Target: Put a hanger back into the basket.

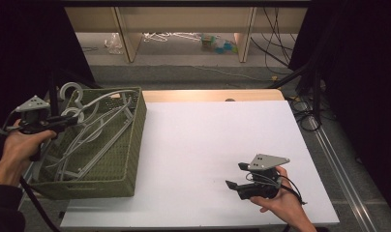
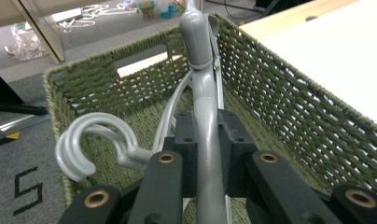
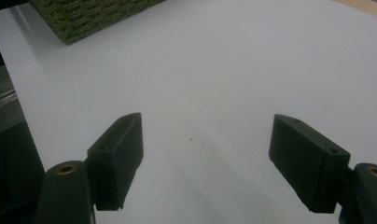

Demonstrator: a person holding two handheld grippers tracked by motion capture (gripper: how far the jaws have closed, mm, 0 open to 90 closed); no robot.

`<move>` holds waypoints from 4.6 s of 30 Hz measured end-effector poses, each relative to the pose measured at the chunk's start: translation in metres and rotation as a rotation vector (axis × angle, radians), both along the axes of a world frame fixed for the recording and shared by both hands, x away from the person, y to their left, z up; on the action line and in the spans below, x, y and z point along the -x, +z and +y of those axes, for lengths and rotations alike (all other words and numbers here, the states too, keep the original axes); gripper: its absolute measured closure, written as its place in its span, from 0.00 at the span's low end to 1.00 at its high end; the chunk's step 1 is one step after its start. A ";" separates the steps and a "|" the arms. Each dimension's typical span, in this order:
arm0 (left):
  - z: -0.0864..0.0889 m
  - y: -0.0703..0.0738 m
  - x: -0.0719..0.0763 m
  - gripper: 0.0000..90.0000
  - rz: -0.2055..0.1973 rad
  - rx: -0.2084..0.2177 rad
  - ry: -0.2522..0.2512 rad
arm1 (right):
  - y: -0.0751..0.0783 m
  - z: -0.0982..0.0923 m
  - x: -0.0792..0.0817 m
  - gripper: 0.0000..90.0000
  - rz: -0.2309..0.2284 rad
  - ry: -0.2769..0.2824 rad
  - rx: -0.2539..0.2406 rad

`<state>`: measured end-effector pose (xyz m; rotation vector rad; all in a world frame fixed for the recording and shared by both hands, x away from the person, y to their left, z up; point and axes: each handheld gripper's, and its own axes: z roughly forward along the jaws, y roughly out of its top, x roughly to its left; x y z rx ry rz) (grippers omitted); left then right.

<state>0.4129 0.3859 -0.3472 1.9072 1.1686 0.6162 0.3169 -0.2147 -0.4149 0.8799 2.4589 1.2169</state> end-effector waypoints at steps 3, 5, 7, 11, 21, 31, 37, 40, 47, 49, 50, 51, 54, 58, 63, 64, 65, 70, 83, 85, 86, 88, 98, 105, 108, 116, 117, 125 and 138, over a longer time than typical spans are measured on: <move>-0.001 -0.004 -0.002 0.88 0.008 0.003 -0.002 | 0.000 0.000 0.000 0.30 0.004 0.000 -0.001; -0.001 -0.007 -0.003 0.88 0.015 0.010 0.000 | -0.001 0.000 0.000 0.30 0.006 0.000 -0.001; -0.001 -0.009 -0.004 0.88 0.016 0.019 0.004 | -0.001 0.000 -0.001 0.30 0.010 0.004 0.001; 0.000 -0.015 -0.004 0.88 0.035 0.012 0.000 | -0.001 0.000 -0.001 0.30 0.010 0.005 0.000; -0.003 -0.041 -0.007 0.88 0.099 0.012 0.017 | -0.002 0.000 -0.001 0.30 0.013 -0.003 0.002; -0.002 -0.053 -0.007 0.86 0.127 -0.018 0.066 | -0.002 -0.001 -0.001 0.30 0.008 -0.004 0.002; 0.000 -0.055 -0.010 0.81 0.152 -0.099 0.098 | -0.002 -0.001 -0.002 0.30 0.002 -0.004 0.001; -0.002 -0.055 -0.009 0.80 0.161 -0.112 0.114 | -0.002 -0.002 -0.001 0.30 0.010 -0.009 0.000; 0.001 -0.054 -0.009 0.72 0.134 -0.134 0.203 | -0.003 -0.002 -0.002 0.30 0.006 -0.001 0.003; 0.004 -0.050 -0.006 0.69 0.111 -0.112 0.226 | -0.002 -0.002 -0.002 0.30 0.012 -0.009 0.002; 0.004 -0.048 -0.004 0.69 0.097 -0.107 0.228 | -0.002 -0.002 -0.002 0.30 0.011 -0.009 0.001; 0.003 -0.046 -0.002 0.68 0.086 -0.100 0.229 | -0.003 -0.002 -0.002 0.30 0.010 -0.009 0.001; -0.003 -0.040 0.003 0.60 0.037 -0.021 0.232 | -0.003 -0.002 -0.002 0.30 0.008 -0.010 0.001; -0.017 -0.034 0.009 0.53 -0.004 0.013 0.198 | -0.002 -0.001 -0.001 0.30 0.013 -0.013 -0.003; -0.035 -0.024 0.020 0.42 -0.055 0.055 0.169 | -0.003 -0.002 -0.002 0.30 0.003 -0.010 -0.008; -0.039 -0.022 0.023 0.41 -0.062 0.061 0.159 | -0.004 -0.002 -0.003 0.30 0.002 -0.010 -0.009; -0.043 -0.019 0.026 0.39 -0.071 0.065 0.155 | -0.004 -0.002 -0.003 0.30 0.000 -0.010 -0.009; -0.066 -0.011 0.045 0.29 -0.103 0.086 0.101 | -0.006 -0.002 -0.004 0.29 -0.001 -0.012 -0.015; -0.127 -0.004 0.089 0.27 -0.137 0.139 -0.053 | -0.008 -0.003 -0.005 0.28 -0.001 -0.008 -0.025; -0.136 -0.006 0.094 0.27 -0.130 0.185 -0.076 | -0.008 -0.003 -0.005 0.28 -0.003 -0.010 -0.027; -0.140 -0.009 0.097 0.27 -0.125 0.192 -0.088 | -0.008 -0.003 -0.005 0.28 -0.004 -0.012 -0.028; -0.150 -0.014 0.100 0.27 -0.123 0.192 -0.109 | -0.008 -0.003 -0.004 0.28 -0.002 -0.015 -0.028; -0.180 -0.038 0.111 0.25 -0.127 0.229 -0.194 | -0.007 -0.002 -0.005 0.28 -0.002 -0.016 -0.034; -0.194 -0.051 0.118 0.24 -0.142 0.207 -0.253 | -0.007 -0.002 -0.003 0.28 -0.006 -0.025 -0.038; -0.198 -0.057 0.123 0.24 -0.146 0.212 -0.252 | -0.007 -0.001 -0.002 0.26 -0.013 -0.019 -0.043; -0.205 -0.075 0.134 0.23 -0.162 0.213 -0.294 | -0.009 0.001 0.003 0.22 -0.030 -0.025 -0.068; -0.206 -0.077 0.135 0.23 -0.152 0.225 -0.287 | -0.010 0.001 0.004 0.21 -0.038 -0.023 -0.076; -0.206 -0.084 0.137 0.22 -0.153 0.210 -0.293 | -0.018 0.000 0.020 0.20 -0.033 -0.017 -0.090; -0.209 -0.085 0.138 0.19 -0.144 0.205 -0.303 | -0.021 -0.003 0.028 0.19 -0.038 -0.020 -0.090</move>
